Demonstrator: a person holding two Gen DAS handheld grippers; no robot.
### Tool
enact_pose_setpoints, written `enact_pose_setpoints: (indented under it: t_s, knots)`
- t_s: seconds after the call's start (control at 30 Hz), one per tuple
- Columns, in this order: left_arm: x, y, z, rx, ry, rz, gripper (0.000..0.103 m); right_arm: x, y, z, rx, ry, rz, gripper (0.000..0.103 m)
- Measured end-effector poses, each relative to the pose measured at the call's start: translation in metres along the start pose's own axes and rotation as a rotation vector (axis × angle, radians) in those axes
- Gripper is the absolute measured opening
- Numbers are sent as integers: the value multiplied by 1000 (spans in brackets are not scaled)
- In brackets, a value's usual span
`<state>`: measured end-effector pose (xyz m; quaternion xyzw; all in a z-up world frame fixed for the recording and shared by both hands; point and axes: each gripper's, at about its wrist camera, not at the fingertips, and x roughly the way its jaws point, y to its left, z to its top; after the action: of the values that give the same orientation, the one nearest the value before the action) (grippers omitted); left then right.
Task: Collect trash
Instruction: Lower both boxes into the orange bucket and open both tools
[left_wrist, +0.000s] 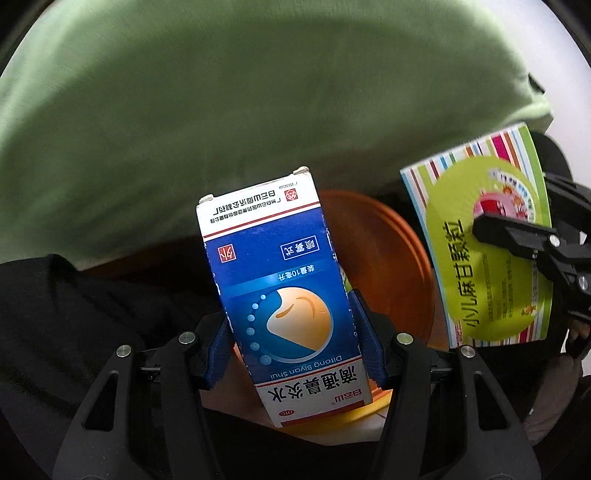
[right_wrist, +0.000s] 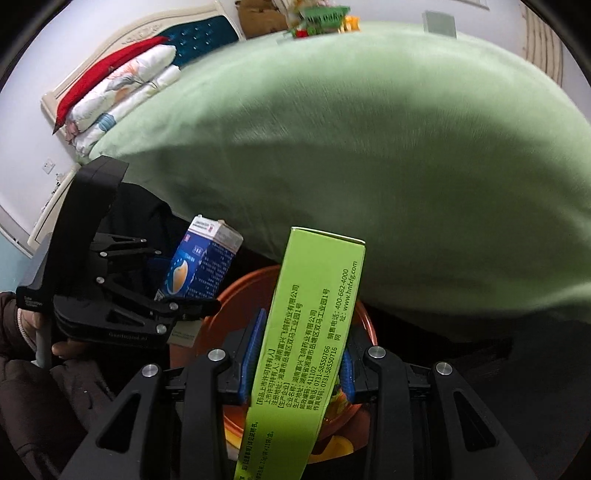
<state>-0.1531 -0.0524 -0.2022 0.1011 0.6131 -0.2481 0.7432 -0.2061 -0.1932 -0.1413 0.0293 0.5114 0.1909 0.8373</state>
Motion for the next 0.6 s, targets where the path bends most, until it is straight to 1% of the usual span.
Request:
enact_pose_setpoints:
  t_s: [0.03,0.17,0.43,0.53,0.57,0.6]
  knots:
    - [7,0,0,0,27,1,56,3,-1,0,2,10,0,35]
    - [23,2,3,-9,85,3,56,16,-4,-1,9,51,3,35]
    - [35,5,12,-13,131,1,56,27,-9,0,21,93,2,35]
    - [39,-3,21,-7,143,4,56,31,-5,5,22,107,-1,35]
    - [42,-4,22,-5,147,4,56,32,-5,6,23,110,-1,36]
    - [45,-3,18,-3,148,1,58,35,-2,7,26,112,1,38]
